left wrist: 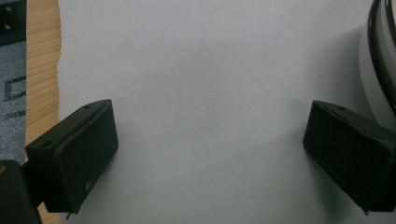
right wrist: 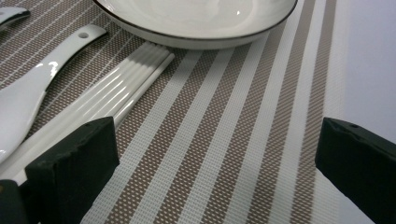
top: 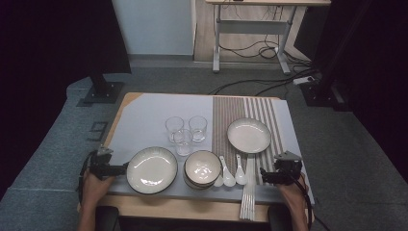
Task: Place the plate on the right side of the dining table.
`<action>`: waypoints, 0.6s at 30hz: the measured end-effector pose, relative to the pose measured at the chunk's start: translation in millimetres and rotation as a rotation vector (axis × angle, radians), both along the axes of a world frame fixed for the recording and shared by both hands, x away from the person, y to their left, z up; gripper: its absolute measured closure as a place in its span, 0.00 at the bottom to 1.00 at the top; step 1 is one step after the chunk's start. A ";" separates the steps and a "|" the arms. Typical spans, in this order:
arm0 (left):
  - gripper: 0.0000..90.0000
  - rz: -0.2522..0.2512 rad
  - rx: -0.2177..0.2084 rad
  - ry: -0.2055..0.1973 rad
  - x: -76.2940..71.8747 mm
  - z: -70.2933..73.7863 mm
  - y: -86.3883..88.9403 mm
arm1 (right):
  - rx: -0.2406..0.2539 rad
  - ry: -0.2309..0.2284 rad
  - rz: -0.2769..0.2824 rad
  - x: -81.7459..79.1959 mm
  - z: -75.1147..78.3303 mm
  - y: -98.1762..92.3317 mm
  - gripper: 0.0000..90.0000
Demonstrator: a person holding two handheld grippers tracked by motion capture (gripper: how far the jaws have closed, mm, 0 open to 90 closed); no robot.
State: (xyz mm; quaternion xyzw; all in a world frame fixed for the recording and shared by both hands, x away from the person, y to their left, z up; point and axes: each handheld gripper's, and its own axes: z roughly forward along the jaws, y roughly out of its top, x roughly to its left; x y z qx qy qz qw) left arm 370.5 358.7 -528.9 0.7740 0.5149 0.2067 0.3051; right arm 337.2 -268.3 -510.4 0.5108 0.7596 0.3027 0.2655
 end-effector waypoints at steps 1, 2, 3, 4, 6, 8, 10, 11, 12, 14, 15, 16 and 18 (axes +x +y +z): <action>0.03 0.000 0.000 0.000 0.0 0.0 0.0 | 0.007 0.006 -0.002 0.8 -3.0 -0.4 0.00; 0.03 0.000 0.000 0.000 0.0 0.0 0.0 | 0.009 0.012 -0.003 1.4 -6.0 -0.5 0.00; 0.03 0.000 0.000 0.000 0.0 0.0 0.0 | 0.011 0.017 -0.005 2.0 -8.8 0.0 0.00; 0.03 0.000 0.000 0.000 0.0 0.0 0.0 | 0.011 0.019 -0.001 2.5 -11.7 0.4 0.00; 0.03 0.000 0.000 0.000 0.0 0.0 0.0 | 0.012 0.021 -0.001 3.0 -14.5 1.0 0.00; 0.03 0.000 0.000 0.000 0.0 0.0 -0.1 | 0.026 0.026 -0.002 3.4 -16.9 0.9 0.00; 0.03 0.000 0.001 0.000 0.0 0.0 0.0 | 0.043 0.030 0.000 4.2 -18.8 0.0 0.00; 0.03 -0.001 0.001 0.000 0.0 0.0 0.0 | 0.052 0.030 -0.002 4.5 -20.1 -0.5 0.00; 0.03 0.000 0.000 0.000 0.0 0.0 -0.1 | 0.058 0.035 -0.002 4.8 -21.5 -0.9 0.00; 0.03 0.000 0.000 0.000 0.0 0.0 -0.1 | 0.072 0.055 0.012 6.2 -24.7 -1.6 0.00; 0.03 0.000 0.000 0.000 0.0 0.0 -0.1 | 0.072 0.055 0.012 6.2 -24.7 -1.6 0.00; 0.03 0.000 0.001 0.000 0.0 0.0 0.0 | 0.075 0.056 0.013 6.3 -24.8 -1.8 0.00; 0.03 0.000 0.001 0.000 0.0 0.0 0.0 | 0.075 0.055 0.013 6.4 -25.2 -1.9 0.00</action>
